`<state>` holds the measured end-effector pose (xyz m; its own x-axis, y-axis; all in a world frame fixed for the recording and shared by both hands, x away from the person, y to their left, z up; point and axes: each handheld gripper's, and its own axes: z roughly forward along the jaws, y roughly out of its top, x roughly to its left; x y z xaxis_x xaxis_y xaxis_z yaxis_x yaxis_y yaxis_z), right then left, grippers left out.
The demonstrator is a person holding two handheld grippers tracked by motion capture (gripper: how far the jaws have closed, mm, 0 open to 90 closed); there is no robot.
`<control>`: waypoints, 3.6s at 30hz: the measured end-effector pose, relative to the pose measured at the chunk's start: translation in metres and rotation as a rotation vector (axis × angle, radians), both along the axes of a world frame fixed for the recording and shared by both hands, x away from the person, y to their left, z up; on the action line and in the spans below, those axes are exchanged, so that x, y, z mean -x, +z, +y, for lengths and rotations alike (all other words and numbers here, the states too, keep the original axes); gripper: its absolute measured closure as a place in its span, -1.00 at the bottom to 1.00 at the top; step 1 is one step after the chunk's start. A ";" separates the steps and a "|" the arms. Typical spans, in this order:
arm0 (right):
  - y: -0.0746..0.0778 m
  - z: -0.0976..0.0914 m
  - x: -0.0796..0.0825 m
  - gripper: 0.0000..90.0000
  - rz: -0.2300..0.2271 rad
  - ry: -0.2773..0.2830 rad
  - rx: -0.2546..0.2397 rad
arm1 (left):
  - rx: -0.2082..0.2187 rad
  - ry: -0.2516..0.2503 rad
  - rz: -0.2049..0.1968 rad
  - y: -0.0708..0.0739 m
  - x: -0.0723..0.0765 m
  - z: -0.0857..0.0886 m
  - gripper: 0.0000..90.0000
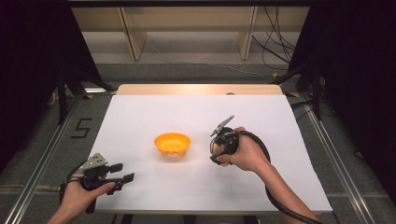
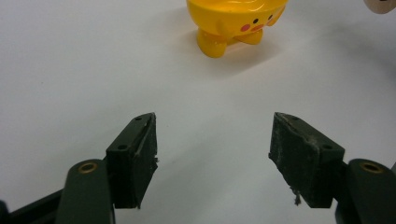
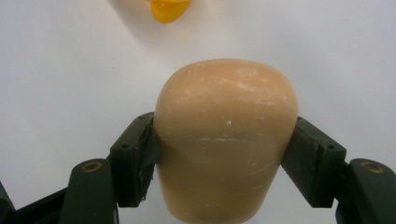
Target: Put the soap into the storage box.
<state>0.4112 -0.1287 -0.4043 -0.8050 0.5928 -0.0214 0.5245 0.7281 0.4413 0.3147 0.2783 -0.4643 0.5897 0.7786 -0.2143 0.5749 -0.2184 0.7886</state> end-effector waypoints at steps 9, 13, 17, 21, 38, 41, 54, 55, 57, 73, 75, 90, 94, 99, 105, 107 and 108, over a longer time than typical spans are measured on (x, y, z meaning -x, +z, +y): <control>0.004 0.004 -0.004 -0.26 -0.016 0.002 0.009 | 0.002 0.000 -0.001 0.000 0.000 0.000 -0.30; 0.004 0.007 -0.004 -0.26 -0.009 -0.003 0.006 | -0.001 0.000 -0.001 0.000 0.000 0.000 -0.30; 0.004 0.008 -0.006 -0.26 -0.018 0.006 0.006 | 0.005 0.001 -0.004 0.000 0.000 -0.001 -0.30; 0.004 0.010 -0.008 -0.26 -0.020 0.029 0.007 | 0.004 0.001 -0.002 0.000 0.000 -0.001 -0.30; 0.007 0.022 -0.012 -0.26 -0.015 0.038 -0.006 | -0.002 -0.004 -0.004 0.001 0.001 0.000 -0.30; 0.008 0.025 -0.014 -0.26 -0.020 0.033 -0.007 | 0.004 -0.001 -0.004 0.001 0.001 -0.001 -0.30; 0.012 0.032 -0.019 -0.26 -0.032 0.051 -0.008 | -0.001 -0.002 -0.005 0.001 0.001 -0.001 -0.30; 0.012 0.032 -0.019 -0.26 -0.032 0.051 -0.008 | -0.002 -0.003 -0.005 0.001 0.001 -0.001 -0.30; 0.012 0.035 -0.019 -0.26 -0.025 0.050 -0.013 | -0.002 -0.002 -0.005 0.001 0.001 -0.001 -0.30; 0.016 0.046 -0.023 -0.26 -0.038 0.070 -0.014 | 0.000 -0.008 0.003 0.002 0.001 -0.001 -0.30; 0.016 0.047 -0.025 -0.26 -0.043 0.080 -0.010 | 0.000 -0.010 0.002 0.002 0.001 -0.001 -0.30; 0.017 0.058 -0.029 -0.26 -0.051 0.096 -0.008 | 0.000 -0.010 0.002 0.002 0.001 -0.001 -0.30; 0.017 0.060 -0.030 -0.26 -0.049 0.100 -0.011 | 0.000 -0.011 0.002 0.002 0.001 -0.001 -0.30; 0.018 0.063 -0.031 -0.26 -0.048 0.107 -0.007 | 0.000 -0.011 0.002 0.002 0.001 -0.001 -0.30; 0.018 0.067 -0.033 -0.26 -0.044 0.106 -0.010 | 0.002 -0.010 0.000 0.001 0.001 -0.001 -0.30; 0.018 0.068 -0.034 -0.26 -0.047 0.116 -0.009 | 0.002 -0.010 0.001 0.001 0.001 -0.001 -0.30; 0.018 0.068 -0.034 -0.26 -0.047 0.116 -0.009 | 0.002 -0.010 0.001 0.001 0.001 -0.001 -0.30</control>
